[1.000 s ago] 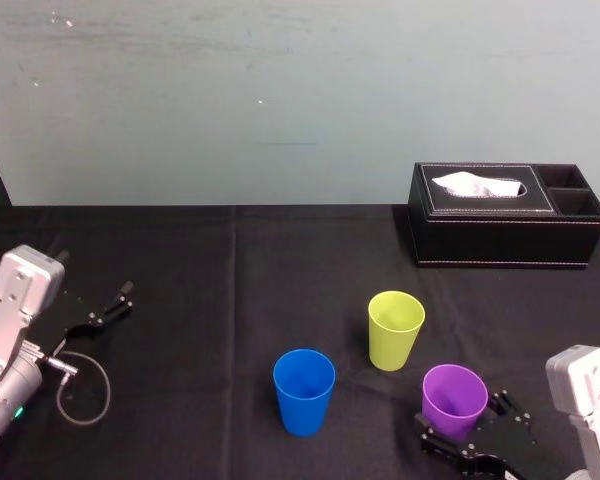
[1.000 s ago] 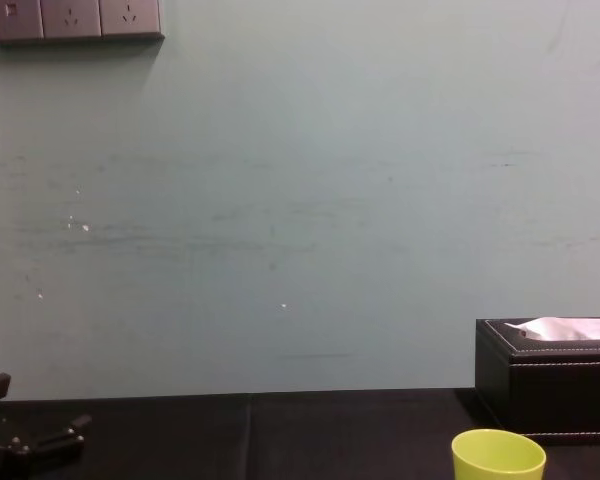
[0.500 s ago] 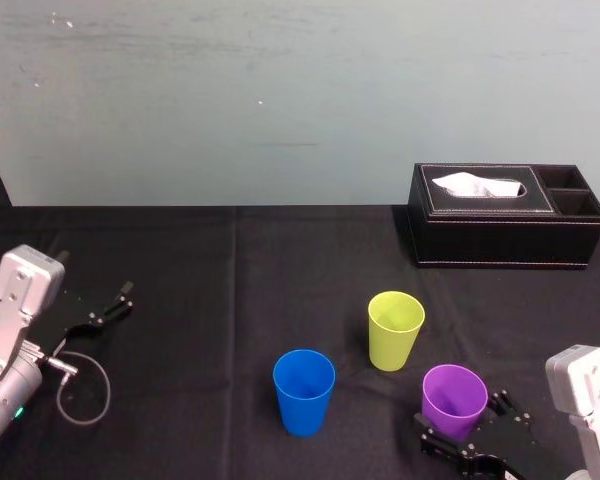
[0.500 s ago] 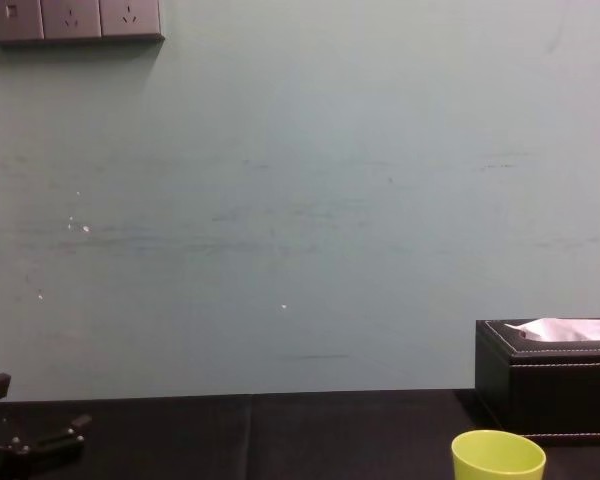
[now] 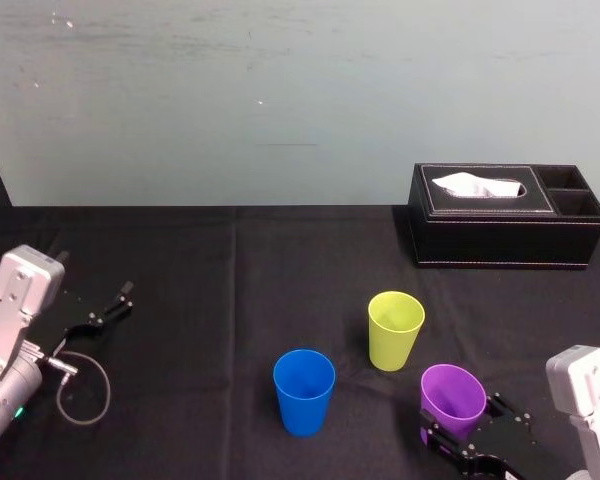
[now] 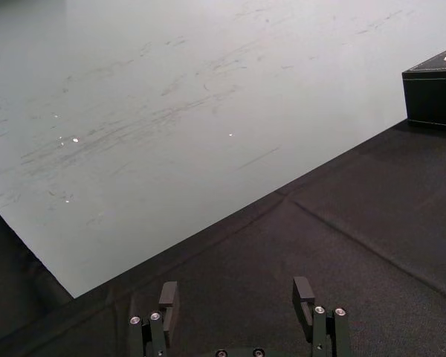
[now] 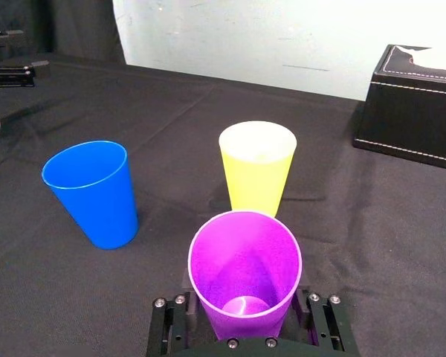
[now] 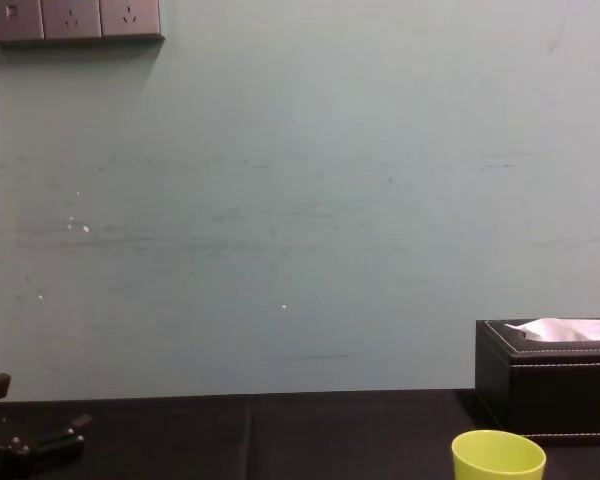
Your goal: Stack the three plastic cups sequentially using one hand.
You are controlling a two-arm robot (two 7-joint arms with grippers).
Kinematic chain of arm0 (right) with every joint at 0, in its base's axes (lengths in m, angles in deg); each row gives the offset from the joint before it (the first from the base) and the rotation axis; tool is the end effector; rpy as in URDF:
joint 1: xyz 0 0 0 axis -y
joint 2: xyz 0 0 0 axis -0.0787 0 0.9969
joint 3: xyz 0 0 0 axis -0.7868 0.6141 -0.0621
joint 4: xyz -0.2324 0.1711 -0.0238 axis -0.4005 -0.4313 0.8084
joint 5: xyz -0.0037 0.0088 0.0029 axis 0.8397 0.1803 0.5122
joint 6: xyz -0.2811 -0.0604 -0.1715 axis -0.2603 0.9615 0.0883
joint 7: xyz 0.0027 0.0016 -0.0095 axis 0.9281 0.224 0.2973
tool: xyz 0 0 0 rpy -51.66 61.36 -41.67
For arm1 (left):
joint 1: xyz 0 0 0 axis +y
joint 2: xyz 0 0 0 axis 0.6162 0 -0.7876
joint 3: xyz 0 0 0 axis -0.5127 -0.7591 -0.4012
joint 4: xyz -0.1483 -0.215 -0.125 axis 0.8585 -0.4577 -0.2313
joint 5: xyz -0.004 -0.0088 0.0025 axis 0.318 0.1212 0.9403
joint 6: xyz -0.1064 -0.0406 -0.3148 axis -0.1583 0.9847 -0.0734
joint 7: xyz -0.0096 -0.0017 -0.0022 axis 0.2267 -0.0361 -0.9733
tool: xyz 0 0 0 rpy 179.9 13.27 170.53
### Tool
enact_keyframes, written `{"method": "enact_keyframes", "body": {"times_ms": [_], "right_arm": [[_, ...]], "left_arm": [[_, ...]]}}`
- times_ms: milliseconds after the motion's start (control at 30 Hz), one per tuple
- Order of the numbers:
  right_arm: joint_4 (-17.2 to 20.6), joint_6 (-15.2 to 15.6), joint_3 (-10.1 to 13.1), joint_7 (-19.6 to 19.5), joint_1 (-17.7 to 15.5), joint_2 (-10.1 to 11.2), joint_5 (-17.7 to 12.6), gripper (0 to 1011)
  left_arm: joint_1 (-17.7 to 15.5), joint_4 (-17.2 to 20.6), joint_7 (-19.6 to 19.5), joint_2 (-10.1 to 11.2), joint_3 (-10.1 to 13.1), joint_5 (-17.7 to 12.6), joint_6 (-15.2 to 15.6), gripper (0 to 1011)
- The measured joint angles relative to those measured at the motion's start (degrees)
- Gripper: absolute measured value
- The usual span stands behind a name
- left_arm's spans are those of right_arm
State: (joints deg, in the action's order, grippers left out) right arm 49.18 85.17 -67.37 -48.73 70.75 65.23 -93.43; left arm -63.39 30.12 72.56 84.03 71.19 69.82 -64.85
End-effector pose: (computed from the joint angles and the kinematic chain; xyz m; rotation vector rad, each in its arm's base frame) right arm 0.2736 -0.0442 -0.3037 -0.2817 0.1190 -1.0710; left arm 0.3826 0.0754 -0.3066 0.3044 -0.2853 1.2479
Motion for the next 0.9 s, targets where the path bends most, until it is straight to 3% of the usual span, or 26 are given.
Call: {"method": "enact_keyframes", "body": {"times_ms": [467, 900], "right_arm": [[0.55, 0.13, 0.50, 0.35, 0.11, -0.23, 0.29, 726], [5.50, 6.61, 1.54, 3.58, 5.15, 0.38, -1.59, 726]], "left_arm": [[0.00, 0.00, 0.00, 0.00, 0.00, 0.00, 0.00, 1000], [0.00, 0.00, 0.00, 0.00, 0.00, 0.00, 0.00, 1000]]}}
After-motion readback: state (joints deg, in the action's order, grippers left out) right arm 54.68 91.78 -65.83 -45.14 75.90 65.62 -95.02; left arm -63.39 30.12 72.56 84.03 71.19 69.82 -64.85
